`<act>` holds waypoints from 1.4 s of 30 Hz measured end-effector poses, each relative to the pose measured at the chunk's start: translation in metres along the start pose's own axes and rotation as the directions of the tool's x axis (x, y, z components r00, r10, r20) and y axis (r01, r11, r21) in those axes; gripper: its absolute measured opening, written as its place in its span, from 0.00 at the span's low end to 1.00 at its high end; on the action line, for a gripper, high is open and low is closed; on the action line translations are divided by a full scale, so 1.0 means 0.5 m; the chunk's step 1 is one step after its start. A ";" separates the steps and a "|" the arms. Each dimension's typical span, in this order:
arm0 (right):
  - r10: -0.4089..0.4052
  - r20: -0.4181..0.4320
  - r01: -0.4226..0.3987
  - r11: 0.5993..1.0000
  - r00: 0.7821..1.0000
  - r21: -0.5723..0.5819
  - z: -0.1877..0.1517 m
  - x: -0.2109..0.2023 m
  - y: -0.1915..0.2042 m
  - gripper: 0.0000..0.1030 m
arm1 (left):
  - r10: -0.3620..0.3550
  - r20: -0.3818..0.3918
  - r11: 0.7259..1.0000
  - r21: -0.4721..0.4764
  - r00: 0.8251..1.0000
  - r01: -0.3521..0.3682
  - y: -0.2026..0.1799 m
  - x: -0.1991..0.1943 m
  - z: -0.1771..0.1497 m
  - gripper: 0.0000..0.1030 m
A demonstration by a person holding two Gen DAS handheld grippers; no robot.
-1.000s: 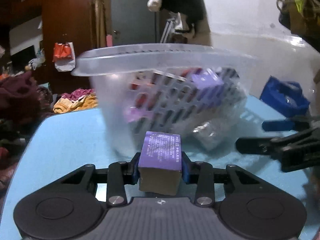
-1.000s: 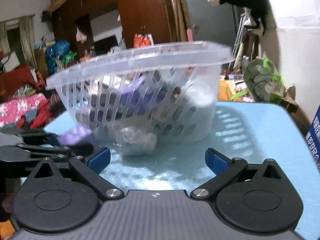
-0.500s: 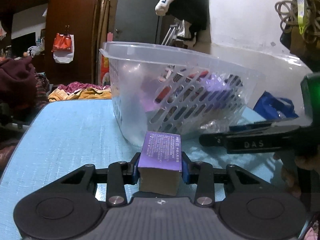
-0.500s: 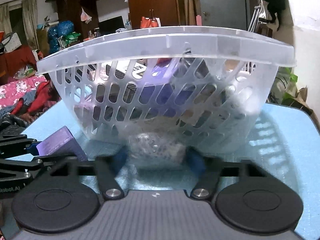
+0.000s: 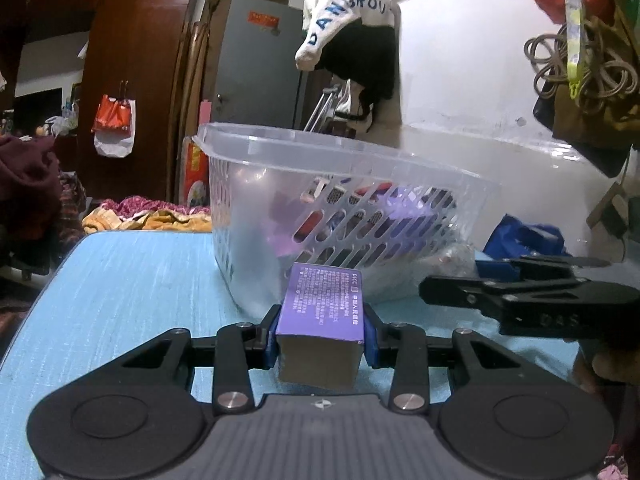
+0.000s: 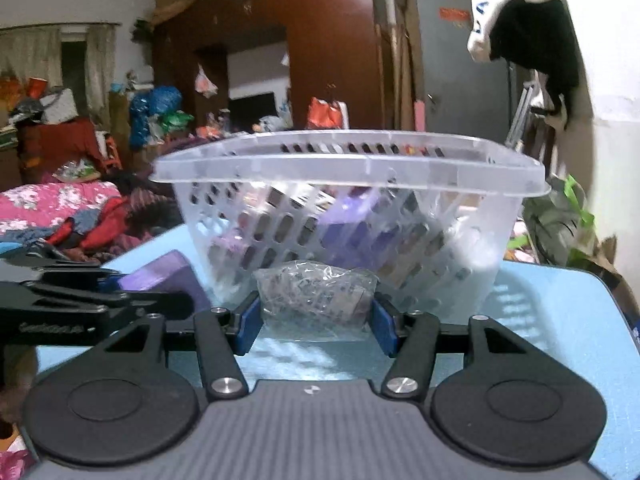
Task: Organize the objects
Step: 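Carry both items into the white basket and open both tools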
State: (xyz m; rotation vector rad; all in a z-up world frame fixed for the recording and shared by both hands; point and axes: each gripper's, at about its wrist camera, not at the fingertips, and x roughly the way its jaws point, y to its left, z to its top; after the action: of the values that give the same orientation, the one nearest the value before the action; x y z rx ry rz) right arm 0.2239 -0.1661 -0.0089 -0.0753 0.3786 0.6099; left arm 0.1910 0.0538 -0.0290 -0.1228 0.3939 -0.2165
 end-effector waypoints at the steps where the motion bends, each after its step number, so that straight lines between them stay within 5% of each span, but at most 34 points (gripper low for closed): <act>1: 0.009 0.018 -0.009 1.000 1.000 -0.001 0.001 -0.008 -0.001 0.58 | -0.005 0.023 1.000 0.002 1.000 0.005 0.000 -0.007 -0.001 0.42; 5: 0.036 0.116 -0.036 0.999 0.993 -0.001 0.004 -0.072 0.016 0.58 | -0.091 0.173 0.996 0.022 0.981 0.089 -0.020 -0.076 0.000 0.42; 8: 0.032 0.215 -0.029 0.999 0.976 -0.019 0.055 -0.125 0.020 0.58 | -0.102 0.233 0.995 0.043 0.967 0.095 -0.040 -0.099 0.066 0.42; 13: -0.062 0.249 0.079 0.995 0.966 -0.059 0.236 -0.073 -0.026 0.58 | -0.061 0.235 0.998 0.037 0.970 0.053 -0.044 -0.051 0.246 0.42; 17: -0.089 0.162 0.096 0.995 0.983 -0.038 0.309 0.020 -0.077 0.59 | -0.009 0.118 1.000 0.013 0.993 0.008 -0.037 0.036 0.320 0.43; 19: -0.128 0.121 0.137 0.988 0.984 -0.069 0.310 0.068 -0.080 0.67 | 0.012 0.060 1.000 0.004 0.998 -0.012 -0.029 0.084 0.319 0.60; 20: -0.164 0.112 0.174 0.980 0.980 -0.095 0.306 0.087 -0.078 0.85 | 0.042 0.023 0.999 -0.001 0.999 -0.042 -0.026 0.110 0.312 0.78; 22: -0.229 0.094 0.240 0.963 0.969 -0.122 0.294 0.109 -0.078 1.00 | 0.070 -0.014 0.997 -0.012 0.997 -0.070 -0.017 0.135 0.298 0.79; 26: -0.160 0.136 0.171 0.983 0.978 -0.072 0.278 0.064 -0.084 1.00 | 0.028 0.004 0.999 -0.036 1.000 -0.028 0.000 0.108 0.284 0.80; 30: -0.228 0.164 0.241 0.969 0.960 -0.062 0.272 0.007 -0.074 1.00 | 0.041 0.034 0.999 0.010 0.999 -0.042 -0.023 0.059 0.277 0.88; 34: -0.370 0.123 0.373 0.928 0.921 -0.004 0.264 -0.008 -0.070 1.00 | 0.062 0.057 0.997 0.048 0.996 -0.065 -0.049 0.011 0.260 0.89; 37: -0.501 0.093 0.505 0.862 0.861 -0.033 0.239 -0.016 -0.058 1.00 | 0.060 0.050 0.995 0.075 0.997 -0.064 -0.060 -0.013 0.248 0.93; 39: -0.488 0.074 0.491 0.870 0.870 -0.036 0.217 -0.030 -0.057 1.00 | 0.081 0.051 0.992 0.095 0.995 -0.085 -0.068 -0.025 0.239 0.93; 42: -0.397 0.021 0.397 0.918 0.918 0.014 0.198 -0.044 -0.075 1.00 | 0.096 0.047 0.989 0.105 0.994 -0.100 -0.076 -0.028 0.230 0.93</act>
State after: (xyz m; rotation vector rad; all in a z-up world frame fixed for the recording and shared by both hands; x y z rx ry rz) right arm 0.2611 -0.1912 0.0896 -0.1328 0.3307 0.2058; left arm 0.2168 0.0290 0.0876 -0.0024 0.3445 -0.1376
